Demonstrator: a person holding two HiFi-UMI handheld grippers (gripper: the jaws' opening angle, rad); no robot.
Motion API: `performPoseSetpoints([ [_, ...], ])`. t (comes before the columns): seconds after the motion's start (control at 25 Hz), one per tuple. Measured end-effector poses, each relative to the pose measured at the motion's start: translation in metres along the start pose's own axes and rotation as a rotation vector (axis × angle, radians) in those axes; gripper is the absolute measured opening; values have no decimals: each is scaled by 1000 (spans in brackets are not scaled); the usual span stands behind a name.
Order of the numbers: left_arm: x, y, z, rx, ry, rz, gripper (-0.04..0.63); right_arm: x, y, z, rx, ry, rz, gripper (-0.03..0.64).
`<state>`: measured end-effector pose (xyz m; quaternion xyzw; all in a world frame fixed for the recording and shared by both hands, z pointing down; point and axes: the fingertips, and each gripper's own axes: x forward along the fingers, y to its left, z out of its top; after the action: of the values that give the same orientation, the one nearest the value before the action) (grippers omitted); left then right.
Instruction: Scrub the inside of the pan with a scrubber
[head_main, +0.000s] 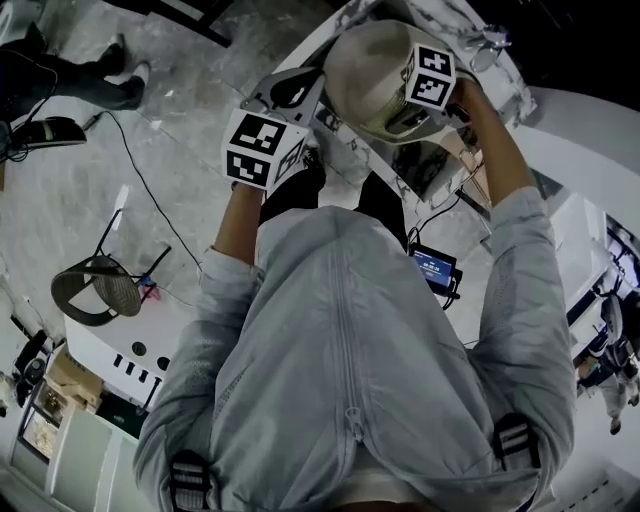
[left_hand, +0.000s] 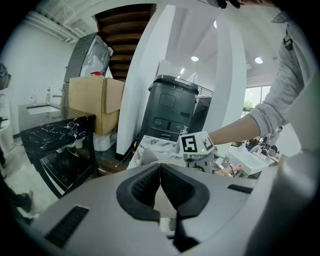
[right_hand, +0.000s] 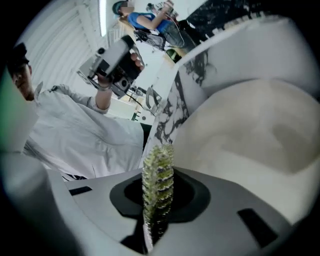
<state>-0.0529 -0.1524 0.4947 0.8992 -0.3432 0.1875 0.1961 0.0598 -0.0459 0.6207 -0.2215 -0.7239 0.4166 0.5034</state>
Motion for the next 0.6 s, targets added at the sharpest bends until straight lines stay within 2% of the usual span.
performPoseSetpoints([
  [0.12, -4, -5, 8, 15, -20, -13, 23, -30, 19, 7, -35, -148, -108, 83],
  [0.24, -7, -13, 18, 39, -46, -37, 23, -57, 36, 11, -72, -278, -267, 83],
  [0.36, -8, -24, 29, 77, -70, -66, 23, -84, 43, 13, -94, -384, -489, 83],
  [0.52, -8, -44, 46, 146, -105, -96, 23, -120, 58, 14, -102, -595, -808, 83],
  [0.6, -9, -55, 51, 175, -120, -106, 23, -127, 72, 9, -106, -676, -932, 83],
])
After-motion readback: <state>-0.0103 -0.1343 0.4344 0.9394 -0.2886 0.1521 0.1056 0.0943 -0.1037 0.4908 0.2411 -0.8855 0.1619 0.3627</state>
